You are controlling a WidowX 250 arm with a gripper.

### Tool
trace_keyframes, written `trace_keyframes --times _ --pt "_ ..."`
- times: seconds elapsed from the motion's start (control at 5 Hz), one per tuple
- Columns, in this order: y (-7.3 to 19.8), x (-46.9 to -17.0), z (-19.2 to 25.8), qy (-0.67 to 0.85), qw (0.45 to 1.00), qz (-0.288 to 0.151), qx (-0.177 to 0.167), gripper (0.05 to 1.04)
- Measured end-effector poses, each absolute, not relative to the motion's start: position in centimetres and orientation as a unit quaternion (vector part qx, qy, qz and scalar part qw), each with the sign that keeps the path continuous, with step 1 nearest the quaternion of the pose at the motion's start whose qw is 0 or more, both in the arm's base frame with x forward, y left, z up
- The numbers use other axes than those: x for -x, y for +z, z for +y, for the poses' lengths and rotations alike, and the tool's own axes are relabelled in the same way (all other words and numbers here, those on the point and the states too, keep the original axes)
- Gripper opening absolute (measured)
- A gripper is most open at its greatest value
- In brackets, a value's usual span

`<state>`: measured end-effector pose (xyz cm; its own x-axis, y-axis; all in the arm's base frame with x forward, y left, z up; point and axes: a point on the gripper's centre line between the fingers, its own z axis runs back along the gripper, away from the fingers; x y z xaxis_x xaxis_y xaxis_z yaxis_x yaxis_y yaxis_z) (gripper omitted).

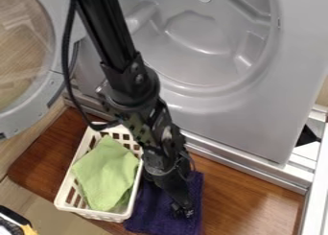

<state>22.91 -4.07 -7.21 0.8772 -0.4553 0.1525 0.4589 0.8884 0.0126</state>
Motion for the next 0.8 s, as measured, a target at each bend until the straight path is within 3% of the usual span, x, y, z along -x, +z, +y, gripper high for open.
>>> trace_keyframes --times 0.4,0.8 --pt "-3.8 -23.9 -7.5 -0.27 0.955 -0.12 0.035 0.998" --pt "0.3 -24.0 -8.2 -0.274 0.949 -0.152 0.032 0.998"
